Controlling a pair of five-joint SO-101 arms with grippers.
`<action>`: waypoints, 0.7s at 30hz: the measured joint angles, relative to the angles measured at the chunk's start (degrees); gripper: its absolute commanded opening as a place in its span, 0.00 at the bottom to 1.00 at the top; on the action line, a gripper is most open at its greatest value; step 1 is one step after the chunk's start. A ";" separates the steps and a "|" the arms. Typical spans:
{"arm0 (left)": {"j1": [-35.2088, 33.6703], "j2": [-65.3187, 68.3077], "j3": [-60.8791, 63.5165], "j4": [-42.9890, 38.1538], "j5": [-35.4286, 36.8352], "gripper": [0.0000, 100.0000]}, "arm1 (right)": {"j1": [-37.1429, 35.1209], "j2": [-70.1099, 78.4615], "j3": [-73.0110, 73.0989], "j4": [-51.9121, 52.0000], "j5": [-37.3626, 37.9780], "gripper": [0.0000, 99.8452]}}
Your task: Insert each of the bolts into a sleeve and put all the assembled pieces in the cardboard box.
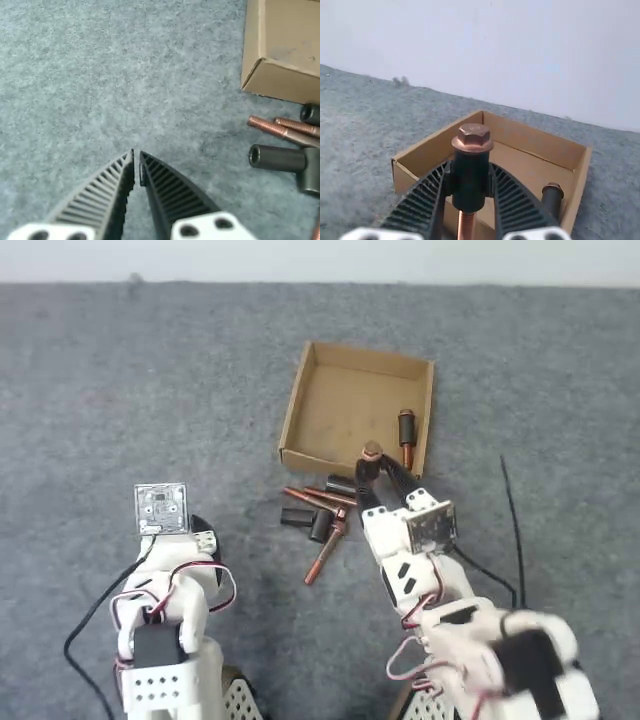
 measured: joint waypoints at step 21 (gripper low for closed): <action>0.00 0.00 0.00 0.00 -0.09 0.02 | 0.09 -43.60 -15.65 73.76 0.09 0.01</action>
